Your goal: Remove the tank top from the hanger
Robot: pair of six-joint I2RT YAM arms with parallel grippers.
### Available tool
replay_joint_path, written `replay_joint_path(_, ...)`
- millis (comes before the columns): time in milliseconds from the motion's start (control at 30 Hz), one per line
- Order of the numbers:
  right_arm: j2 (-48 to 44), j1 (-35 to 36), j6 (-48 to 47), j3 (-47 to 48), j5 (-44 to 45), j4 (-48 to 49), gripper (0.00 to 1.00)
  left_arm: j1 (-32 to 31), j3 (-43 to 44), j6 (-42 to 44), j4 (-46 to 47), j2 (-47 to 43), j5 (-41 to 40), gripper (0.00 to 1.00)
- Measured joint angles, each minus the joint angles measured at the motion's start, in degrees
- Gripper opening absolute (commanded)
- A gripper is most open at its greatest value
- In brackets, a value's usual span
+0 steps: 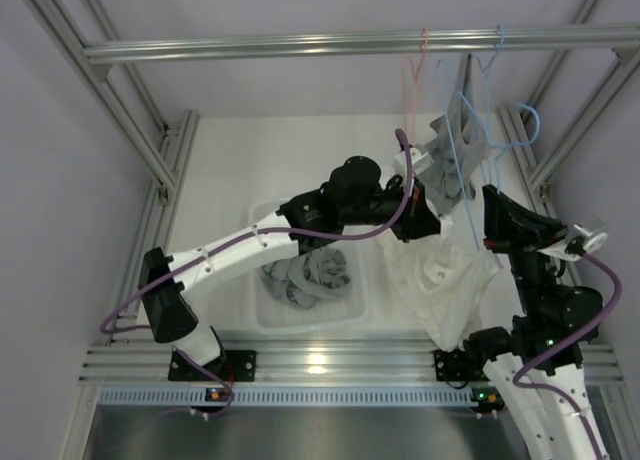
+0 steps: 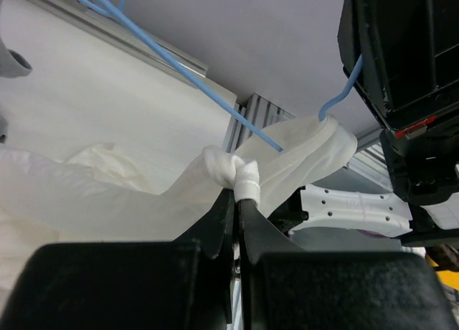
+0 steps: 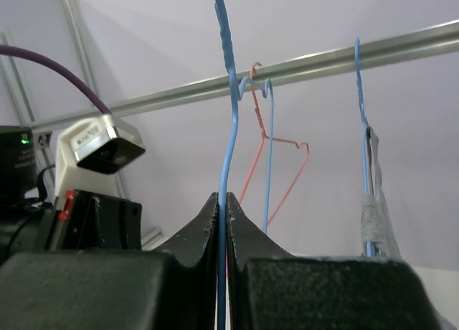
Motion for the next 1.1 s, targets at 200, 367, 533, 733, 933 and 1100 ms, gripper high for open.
replay_joint_path(200, 1.36, 0.0, 1.29, -5.03, -1.73, 14.12, 0.0, -0.76, -0.04, -0.81, 0.35, 3.32, 6.88, 0.0)
replay_joint_path(367, 6.38, 0.0, 0.66, -4.7, -1.81, 19.41, 0.0, -2.27, -0.04, 0.55, -1.75, 4.44, 4.26, 0.0)
replay_joint_path(533, 10.54, 0.0, 0.13, -1.38, -1.77, 19.41, 0.0, -2.25, -1.2, 2.19, -3.69, 4.76, -5.11, 0.0)
replay_joint_path(733, 11.3, 0.02, -0.59, -1.95, 2.75, 22.08, 0.0, -2.03, -2.16, 3.5, -4.24, 10.43, -8.07, 0.0)
replay_joint_path(933, 8.72, 0.02, -0.57, -9.22, 5.07, 27.3, 0.0, -2.12, -5.38, 3.23, -4.85, 15.26, -7.89, 0.0)
replay_joint_path(1100, 8.28, 0.02, -0.5, -9.92, 5.64, 31.67, 0.0, -2.34, -6.95, 1.9, -1.95, 15.56, 0.66, 0.0)
